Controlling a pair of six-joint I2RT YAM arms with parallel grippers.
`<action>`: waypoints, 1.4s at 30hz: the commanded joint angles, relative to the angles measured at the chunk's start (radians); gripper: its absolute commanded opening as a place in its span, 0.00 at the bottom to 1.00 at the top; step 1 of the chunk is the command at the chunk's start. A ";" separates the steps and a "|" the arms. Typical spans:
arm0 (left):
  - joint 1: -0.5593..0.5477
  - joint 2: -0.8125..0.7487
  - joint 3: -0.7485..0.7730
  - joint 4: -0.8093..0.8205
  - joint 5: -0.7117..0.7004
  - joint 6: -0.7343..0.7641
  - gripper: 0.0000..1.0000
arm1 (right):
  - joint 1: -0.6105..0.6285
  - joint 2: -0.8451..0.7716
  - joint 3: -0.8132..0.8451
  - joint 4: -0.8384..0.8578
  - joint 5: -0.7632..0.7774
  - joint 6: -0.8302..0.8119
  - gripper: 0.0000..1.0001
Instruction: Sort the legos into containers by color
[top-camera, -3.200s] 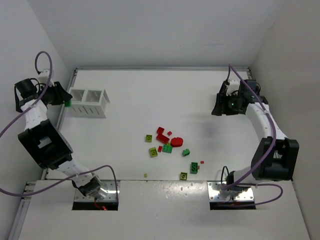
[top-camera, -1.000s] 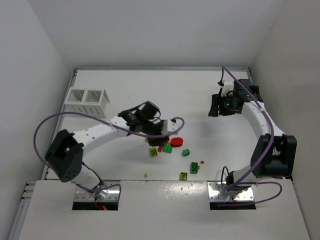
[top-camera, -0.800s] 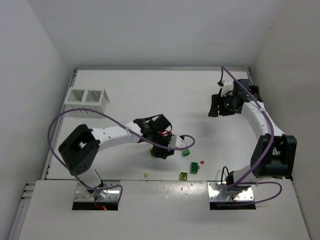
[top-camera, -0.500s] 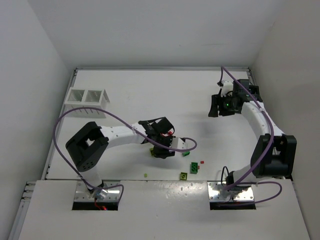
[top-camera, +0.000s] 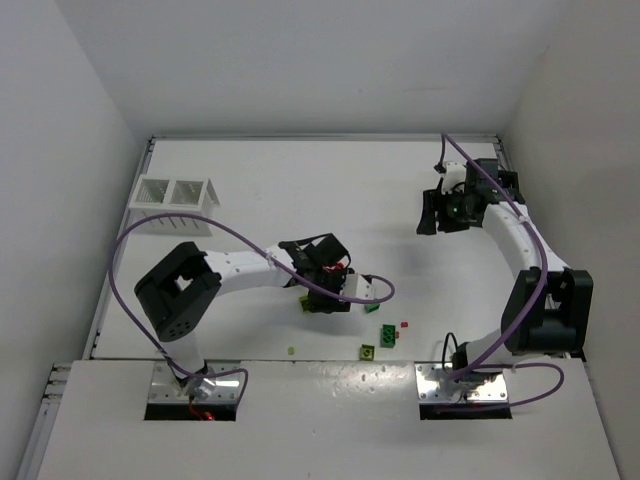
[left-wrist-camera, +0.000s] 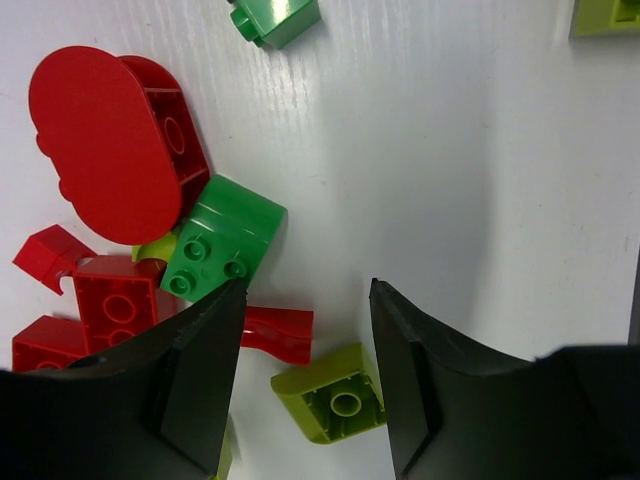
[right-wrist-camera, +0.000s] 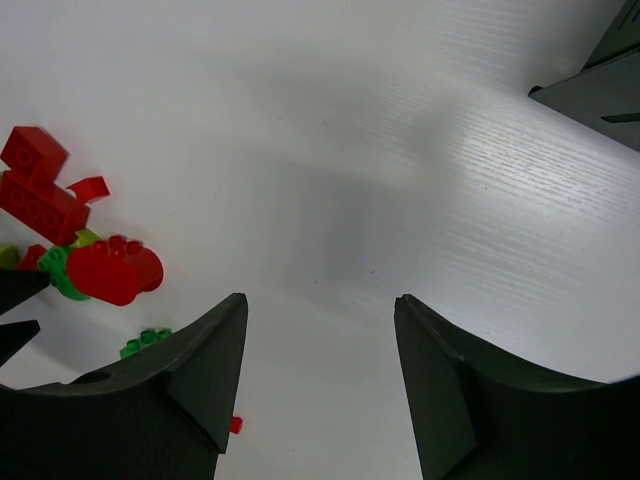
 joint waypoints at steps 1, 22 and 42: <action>0.017 -0.010 0.044 0.018 -0.002 0.032 0.59 | 0.006 0.001 0.025 0.015 -0.002 -0.014 0.61; 0.037 0.054 0.092 0.018 -0.013 0.127 0.61 | 0.006 0.038 0.036 0.006 -0.011 -0.014 0.61; -0.004 0.096 0.049 0.018 0.006 0.166 0.43 | 0.006 0.056 0.045 0.006 -0.011 -0.024 0.61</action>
